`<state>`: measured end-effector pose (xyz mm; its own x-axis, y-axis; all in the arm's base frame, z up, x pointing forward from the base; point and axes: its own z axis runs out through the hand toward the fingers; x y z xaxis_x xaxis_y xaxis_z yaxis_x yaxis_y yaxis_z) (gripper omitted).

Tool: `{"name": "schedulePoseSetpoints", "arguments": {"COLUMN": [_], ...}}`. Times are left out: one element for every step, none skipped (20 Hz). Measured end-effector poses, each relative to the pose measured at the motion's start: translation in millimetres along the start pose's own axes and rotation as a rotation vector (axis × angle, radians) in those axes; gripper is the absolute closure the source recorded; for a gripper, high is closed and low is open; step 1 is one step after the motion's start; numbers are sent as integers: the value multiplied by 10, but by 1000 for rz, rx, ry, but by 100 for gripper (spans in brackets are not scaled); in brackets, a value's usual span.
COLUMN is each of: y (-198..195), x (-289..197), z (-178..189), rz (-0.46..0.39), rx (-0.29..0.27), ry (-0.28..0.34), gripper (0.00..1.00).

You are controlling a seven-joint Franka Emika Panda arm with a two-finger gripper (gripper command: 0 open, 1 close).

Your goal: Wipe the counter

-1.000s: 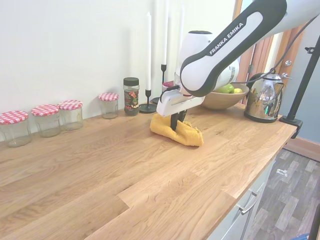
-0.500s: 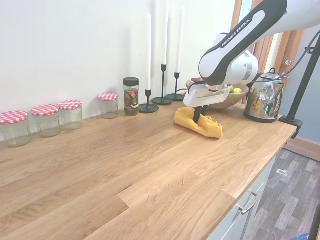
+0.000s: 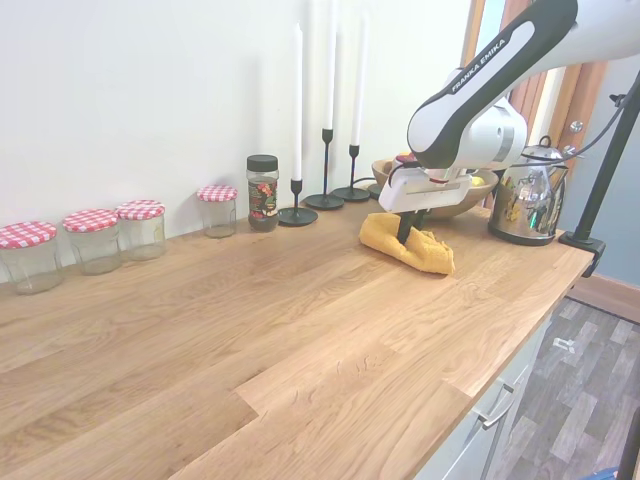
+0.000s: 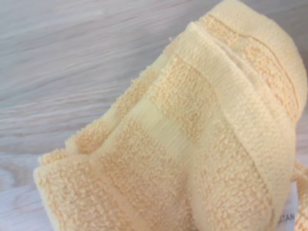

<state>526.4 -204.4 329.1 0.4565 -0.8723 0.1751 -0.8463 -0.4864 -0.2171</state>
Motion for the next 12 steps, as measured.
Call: {"name": "schedulePoseSetpoints", "arguments": {"y": [3,6,11,15,20,26,34,45,60,77,97,114], "x": [1,1,2,4,5,6,6,3,-3,-11,-20,-24], "z": [-1,-3,-5,-6,-8,-9,-10,-12,-17,-24,-32,-40], "rz": [0,1,2,3,3,4,5,7,8,9,11,13], "rx": [0,0,0,-1,-1,-1,-2,-2,-3,-3,-4,-4], "ry": [0,0,0,0,0,0,0,-1,-2,-2,-3,-4], "gripper": [0,0,0,0,0,0,0,0,0,0,0,0]}}
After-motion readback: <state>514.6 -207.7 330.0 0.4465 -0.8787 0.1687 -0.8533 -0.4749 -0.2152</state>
